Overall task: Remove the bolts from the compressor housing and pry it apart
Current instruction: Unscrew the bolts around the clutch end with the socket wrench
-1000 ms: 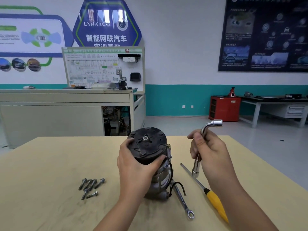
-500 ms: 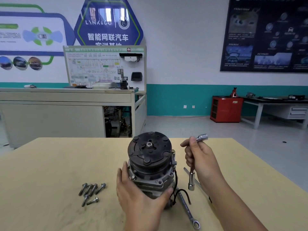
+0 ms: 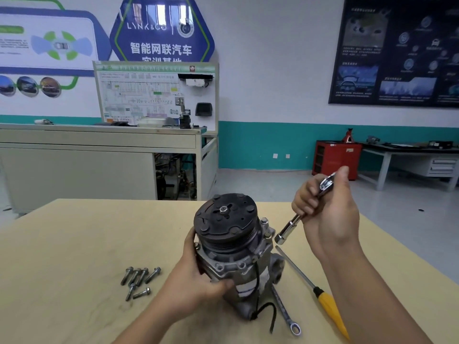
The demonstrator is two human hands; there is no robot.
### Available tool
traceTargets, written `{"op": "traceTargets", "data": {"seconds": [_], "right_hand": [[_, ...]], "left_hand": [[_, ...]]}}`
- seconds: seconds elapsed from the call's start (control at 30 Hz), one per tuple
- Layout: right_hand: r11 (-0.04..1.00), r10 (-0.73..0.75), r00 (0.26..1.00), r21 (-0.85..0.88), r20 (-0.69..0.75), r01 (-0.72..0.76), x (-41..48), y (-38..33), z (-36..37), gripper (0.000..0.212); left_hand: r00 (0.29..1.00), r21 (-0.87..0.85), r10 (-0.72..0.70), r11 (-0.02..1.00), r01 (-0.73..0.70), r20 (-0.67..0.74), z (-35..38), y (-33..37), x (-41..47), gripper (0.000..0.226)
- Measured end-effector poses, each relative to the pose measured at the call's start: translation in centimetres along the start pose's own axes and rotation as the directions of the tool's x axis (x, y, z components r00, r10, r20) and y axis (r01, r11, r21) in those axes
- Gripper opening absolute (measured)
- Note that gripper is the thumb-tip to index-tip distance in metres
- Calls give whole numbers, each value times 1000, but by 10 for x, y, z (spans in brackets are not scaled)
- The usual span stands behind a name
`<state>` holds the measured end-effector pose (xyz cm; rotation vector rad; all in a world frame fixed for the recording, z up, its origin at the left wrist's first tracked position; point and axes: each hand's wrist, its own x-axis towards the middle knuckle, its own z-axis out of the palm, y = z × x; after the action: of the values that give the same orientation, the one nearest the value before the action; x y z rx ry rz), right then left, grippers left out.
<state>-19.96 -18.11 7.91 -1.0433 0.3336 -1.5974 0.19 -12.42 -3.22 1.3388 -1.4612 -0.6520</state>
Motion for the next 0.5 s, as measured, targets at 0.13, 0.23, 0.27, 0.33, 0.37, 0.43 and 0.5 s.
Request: {"op": "traceTargets", "data": {"seconds": [0.13, 0.23, 0.27, 0.33, 0.37, 0.43, 0.5], "right_hand": [[1000, -19, 1000, 22, 21, 18, -3, -5, 12, 58], [1000, -16, 997, 12, 71, 15, -4, -7, 22, 55], [1000, -11, 995, 8, 97, 10, -4, -7, 26, 53], [1000, -1, 987, -24, 163, 5, -5, -7, 32, 48], [998, 0, 981, -61, 194, 12, -5, -6, 35, 46], [986, 0, 971, -161, 241, 40, -4, 0, 40, 43], [965, -1, 966, -254, 259, 69, -3, 7, 43, 41]], "left_hand": [[996, -50, -9, 999, 13, 85, -18, -5, 8, 110], [996, -121, -18, 992, 28, 86, -18, -8, 7, 102], [997, -148, -23, 988, 35, 78, -16, -10, 6, 98], [998, -202, -32, 978, 42, 51, -12, -14, 2, 92], [999, -219, -36, 975, 43, 37, -10, -16, 1, 90], [999, -236, -41, 971, 42, 10, -5, -18, -3, 88], [999, -223, -40, 974, 36, -15, -3, -19, -6, 85]]}}
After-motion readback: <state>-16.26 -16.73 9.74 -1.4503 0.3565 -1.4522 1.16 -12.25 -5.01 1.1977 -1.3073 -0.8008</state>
